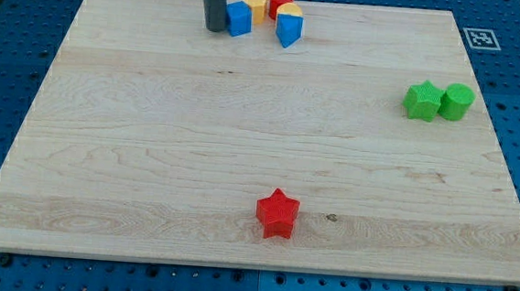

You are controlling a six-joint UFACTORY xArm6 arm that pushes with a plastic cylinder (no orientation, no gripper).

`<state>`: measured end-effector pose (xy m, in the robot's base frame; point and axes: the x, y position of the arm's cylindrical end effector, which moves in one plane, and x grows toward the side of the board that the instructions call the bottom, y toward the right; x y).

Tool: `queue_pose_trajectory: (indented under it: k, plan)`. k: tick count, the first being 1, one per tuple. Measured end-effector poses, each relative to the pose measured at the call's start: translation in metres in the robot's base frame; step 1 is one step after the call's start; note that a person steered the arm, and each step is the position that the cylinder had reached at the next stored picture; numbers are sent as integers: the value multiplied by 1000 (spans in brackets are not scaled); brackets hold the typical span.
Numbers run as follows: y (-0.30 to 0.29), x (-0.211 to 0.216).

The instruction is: Move the red star slightly up

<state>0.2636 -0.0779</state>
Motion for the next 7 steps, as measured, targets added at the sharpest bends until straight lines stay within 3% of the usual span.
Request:
queue_pose_trajectory:
  k: [2,6,7]
  plan:
    - [-4,10]
    - [-10,336]
    - [46,355]
